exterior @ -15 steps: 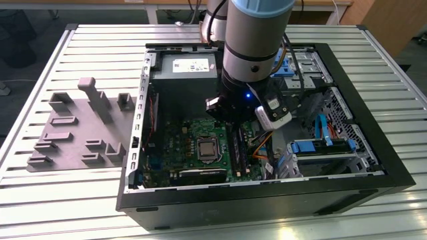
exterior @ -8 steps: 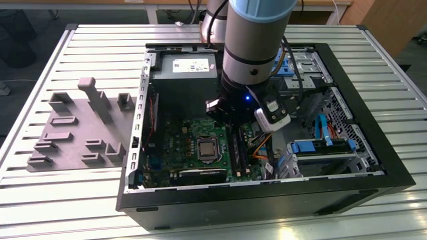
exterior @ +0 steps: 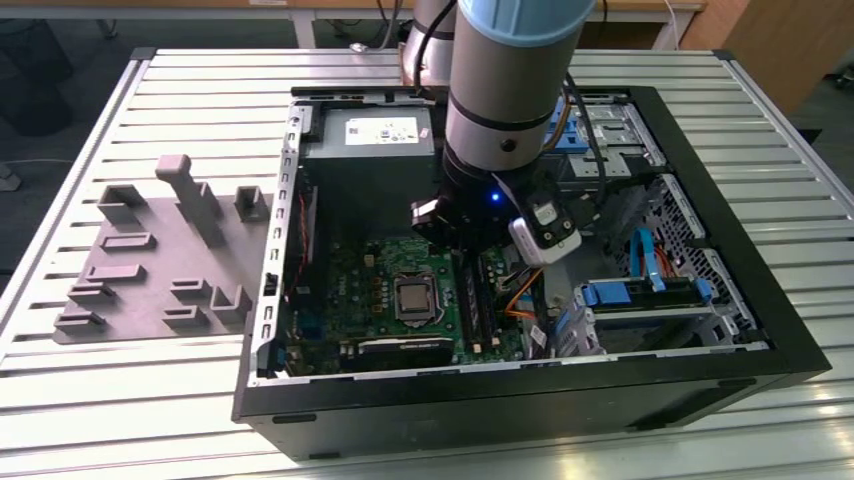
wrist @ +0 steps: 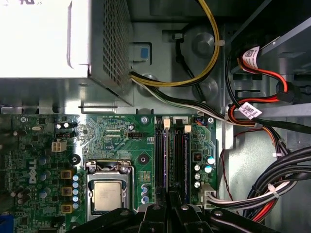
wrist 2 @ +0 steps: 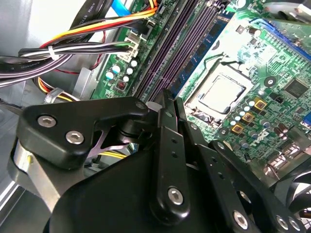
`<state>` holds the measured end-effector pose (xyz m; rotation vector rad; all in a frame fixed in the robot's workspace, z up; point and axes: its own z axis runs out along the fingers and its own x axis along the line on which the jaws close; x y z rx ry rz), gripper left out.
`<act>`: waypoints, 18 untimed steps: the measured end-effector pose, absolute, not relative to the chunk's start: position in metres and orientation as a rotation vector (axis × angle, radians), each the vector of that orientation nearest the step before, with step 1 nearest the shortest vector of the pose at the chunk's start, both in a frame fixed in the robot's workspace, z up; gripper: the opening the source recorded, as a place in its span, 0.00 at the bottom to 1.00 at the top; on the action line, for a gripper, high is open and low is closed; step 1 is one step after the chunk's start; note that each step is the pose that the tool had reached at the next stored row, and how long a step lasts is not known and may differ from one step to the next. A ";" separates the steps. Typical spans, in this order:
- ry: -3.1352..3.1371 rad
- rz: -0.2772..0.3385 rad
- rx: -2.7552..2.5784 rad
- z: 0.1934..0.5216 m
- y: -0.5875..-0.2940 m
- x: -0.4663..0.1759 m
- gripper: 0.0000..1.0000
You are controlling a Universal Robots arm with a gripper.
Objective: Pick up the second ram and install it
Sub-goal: 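Insert the second ram into the second slot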
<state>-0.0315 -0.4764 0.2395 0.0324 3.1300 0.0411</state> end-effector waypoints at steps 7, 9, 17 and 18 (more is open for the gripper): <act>3.130 0.045 0.027 0.237 -0.478 -0.031 0.14; 3.130 0.044 0.027 0.236 -0.479 -0.031 0.14; 3.130 0.044 0.027 0.232 -0.482 -0.031 0.14; 3.130 0.044 0.027 0.231 -0.482 -0.031 0.14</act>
